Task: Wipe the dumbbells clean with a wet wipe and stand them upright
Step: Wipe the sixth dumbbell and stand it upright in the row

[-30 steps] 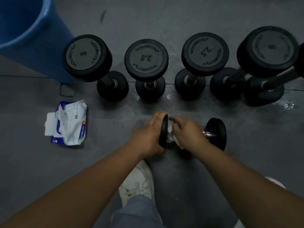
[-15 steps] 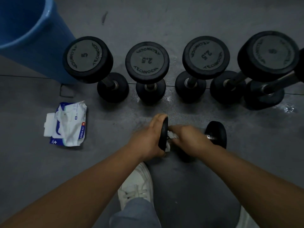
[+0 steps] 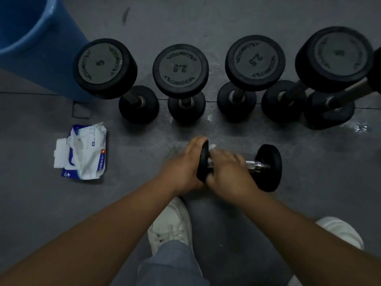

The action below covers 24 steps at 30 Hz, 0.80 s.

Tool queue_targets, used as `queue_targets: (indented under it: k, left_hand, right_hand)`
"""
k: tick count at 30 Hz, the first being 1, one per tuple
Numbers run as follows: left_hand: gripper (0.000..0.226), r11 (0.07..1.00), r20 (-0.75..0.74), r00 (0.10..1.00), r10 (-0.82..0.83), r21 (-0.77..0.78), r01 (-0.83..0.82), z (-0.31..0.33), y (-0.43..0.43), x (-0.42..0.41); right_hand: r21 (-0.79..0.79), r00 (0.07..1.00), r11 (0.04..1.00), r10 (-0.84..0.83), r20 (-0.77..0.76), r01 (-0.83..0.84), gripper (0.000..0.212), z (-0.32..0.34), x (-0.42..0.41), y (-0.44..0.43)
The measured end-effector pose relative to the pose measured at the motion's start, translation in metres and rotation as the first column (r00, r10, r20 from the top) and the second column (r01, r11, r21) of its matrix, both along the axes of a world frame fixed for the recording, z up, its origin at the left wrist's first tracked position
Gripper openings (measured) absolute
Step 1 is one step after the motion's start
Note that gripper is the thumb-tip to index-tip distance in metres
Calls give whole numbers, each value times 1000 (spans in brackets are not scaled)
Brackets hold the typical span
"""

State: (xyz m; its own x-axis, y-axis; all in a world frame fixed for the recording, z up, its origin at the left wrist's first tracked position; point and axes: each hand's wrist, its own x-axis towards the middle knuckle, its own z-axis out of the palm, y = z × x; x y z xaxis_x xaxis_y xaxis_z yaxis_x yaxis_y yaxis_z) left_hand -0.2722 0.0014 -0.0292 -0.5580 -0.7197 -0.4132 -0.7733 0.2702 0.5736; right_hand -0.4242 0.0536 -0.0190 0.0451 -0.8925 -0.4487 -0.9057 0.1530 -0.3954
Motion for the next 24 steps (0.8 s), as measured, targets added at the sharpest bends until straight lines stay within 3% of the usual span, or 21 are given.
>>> queue_targets:
  k: [2,5,10,13,16,21,24]
  left_hand:
    - [114,1000,-18,1000,-5,-7,5,-1,2,1]
    - [112,1000,-15,1000,-11,-21,10,-1,4,1]
    - [115,1000,27,1000,-12,5,12,2,-3,-2]
    - [114,1000,25,1000,-10,0,10,0,-2,-3]
    - [115,999,28,1000,-1,-33,2,-4,1,0]
    - [115,999,3,1000,20,-48,-19,-9,7,3]
    - [117,1000,35,999,22,-10,-22,-4,3,1]
  right_hand:
    - [88,979,982,175,-101,-166,78,9,5,17]
    - [116,943,956,286,-169,-269,60,13,-1,8]
    - [181,946,946,295,-135,-269,27,17,-16,-49]
    - [230,964,950,243,-111,-213,29,9,-16,-52]
    - [128,968,971,217,-128,-201,29,0,-9,-34]
    - [41,967,978,209,-144,-205,55,-1,-11,-16]
    - [31,982,991,133,-130,-131,35,-1,-9,-20]
